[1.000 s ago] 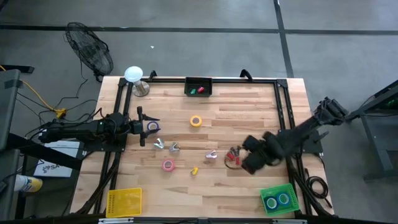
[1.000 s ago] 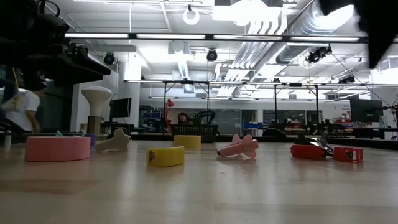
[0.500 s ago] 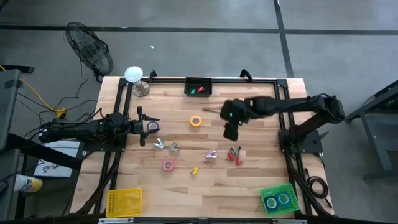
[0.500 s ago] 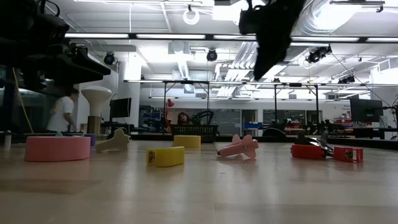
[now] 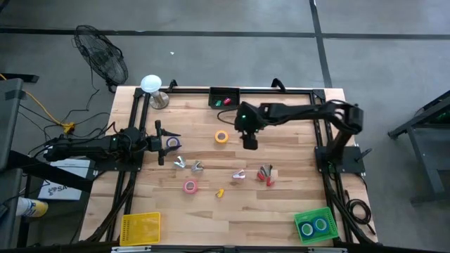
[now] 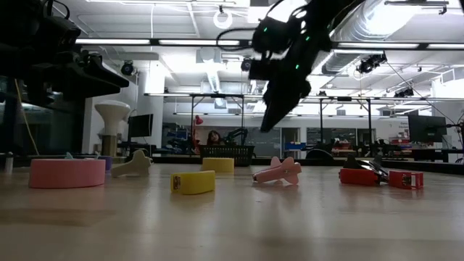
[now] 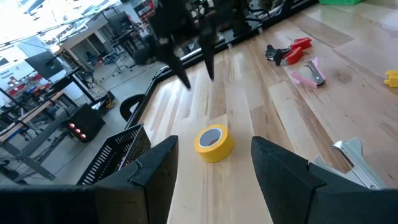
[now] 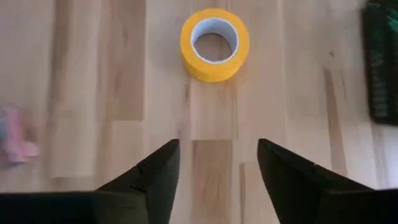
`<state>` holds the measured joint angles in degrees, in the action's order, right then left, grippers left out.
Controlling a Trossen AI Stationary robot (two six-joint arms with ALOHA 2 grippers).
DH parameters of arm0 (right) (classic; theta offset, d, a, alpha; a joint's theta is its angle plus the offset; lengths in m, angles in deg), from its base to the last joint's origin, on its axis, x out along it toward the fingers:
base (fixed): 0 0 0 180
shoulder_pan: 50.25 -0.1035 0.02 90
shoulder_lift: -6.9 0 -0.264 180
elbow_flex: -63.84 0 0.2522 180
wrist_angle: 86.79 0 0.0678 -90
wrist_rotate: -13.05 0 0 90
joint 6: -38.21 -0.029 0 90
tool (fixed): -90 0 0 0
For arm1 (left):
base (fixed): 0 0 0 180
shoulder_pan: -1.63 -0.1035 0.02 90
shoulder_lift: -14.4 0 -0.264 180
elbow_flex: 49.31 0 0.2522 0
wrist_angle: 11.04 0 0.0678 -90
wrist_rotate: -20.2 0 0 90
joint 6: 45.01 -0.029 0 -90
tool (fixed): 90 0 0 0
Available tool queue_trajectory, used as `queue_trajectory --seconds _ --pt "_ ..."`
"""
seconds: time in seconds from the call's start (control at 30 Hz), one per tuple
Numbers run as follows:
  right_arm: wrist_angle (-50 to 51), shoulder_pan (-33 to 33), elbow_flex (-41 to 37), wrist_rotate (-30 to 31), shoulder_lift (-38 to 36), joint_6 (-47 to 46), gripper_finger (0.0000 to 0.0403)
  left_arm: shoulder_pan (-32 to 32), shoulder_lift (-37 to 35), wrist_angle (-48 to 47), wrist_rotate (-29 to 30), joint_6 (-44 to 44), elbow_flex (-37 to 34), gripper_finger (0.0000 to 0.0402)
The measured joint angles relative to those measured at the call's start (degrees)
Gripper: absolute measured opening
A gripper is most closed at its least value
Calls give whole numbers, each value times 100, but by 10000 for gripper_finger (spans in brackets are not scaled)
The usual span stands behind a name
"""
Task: Pick and place Stapler, Stapler remover, tape
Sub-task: Put the yellow tape into the green bin
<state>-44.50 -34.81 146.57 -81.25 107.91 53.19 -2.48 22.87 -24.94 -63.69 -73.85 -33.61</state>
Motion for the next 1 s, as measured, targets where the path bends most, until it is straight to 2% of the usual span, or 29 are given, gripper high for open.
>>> queue_trajectory --seconds 0.17,0.53,0.8,1.0 --pt "-8 -9 627 225 705 511 239 0 0 0 0 0 0 197" --pt "1223 -20 2487 195 2069 1344 237 2 0 0 -2 0 2 197" --pt "1315 -88 2863 -290 2353 1508 236 0 2 0 -6 -2 0 197" --pt "1324 -231 2861 -317 2358 1530 236 1 0 0 -7 -2 2 197"
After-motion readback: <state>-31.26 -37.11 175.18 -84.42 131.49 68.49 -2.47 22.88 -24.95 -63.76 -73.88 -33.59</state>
